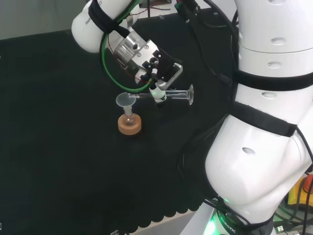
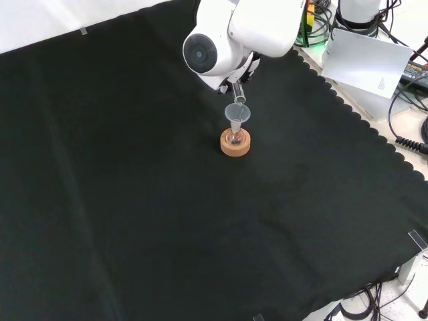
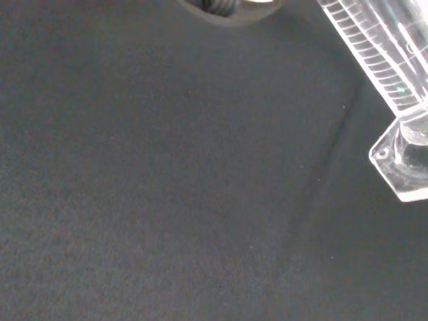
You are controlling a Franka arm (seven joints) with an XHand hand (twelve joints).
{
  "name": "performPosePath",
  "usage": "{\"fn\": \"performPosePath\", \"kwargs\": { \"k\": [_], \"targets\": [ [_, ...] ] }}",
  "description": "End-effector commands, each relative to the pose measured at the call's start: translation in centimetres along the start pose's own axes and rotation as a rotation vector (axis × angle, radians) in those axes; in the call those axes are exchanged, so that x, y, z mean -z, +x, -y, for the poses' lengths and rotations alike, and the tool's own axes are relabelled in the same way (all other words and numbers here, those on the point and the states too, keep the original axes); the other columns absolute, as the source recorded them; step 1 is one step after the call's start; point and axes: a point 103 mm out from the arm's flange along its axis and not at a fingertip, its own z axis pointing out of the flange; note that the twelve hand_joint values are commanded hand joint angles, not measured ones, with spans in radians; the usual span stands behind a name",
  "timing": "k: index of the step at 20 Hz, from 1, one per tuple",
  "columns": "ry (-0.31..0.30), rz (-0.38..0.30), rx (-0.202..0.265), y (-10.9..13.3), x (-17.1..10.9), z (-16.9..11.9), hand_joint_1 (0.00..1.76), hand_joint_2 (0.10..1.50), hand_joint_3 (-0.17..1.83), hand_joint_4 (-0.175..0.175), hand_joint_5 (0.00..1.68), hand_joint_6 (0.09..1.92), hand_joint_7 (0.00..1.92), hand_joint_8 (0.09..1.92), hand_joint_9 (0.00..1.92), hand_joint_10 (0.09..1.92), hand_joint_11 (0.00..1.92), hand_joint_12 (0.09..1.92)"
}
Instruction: Pour the water from the graduated cylinder into the round-bottom flask.
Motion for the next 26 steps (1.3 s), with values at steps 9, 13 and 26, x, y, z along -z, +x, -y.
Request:
{"fn": "performPosePath", "kwargs": {
  "k": [9, 13, 26],
  "targets": [
    [0.010, 0.018, -0.009, -0.6, -0.2, 0.1, 1.26, 1.11, 0.00, -0.175, 0.97, 1.01, 1.00, 1.00, 1.44, 0.09, 1.16, 0.82],
    [0.018, 0.029, -0.014, -0.2, 0.3, 0.3, 1.26, 1.11, 0.00, -0.175, 0.97, 1.01, 1.00, 1.00, 1.44, 0.09, 1.16, 0.82],
    [0.030, 0.080, -0.041, 0.5, 1.0, 0.5, 1.26, 1.11, 0.00, -0.175, 0.97, 1.01, 1.00, 1.00, 1.44, 0.09, 1.16, 0.82]
  ]
}}
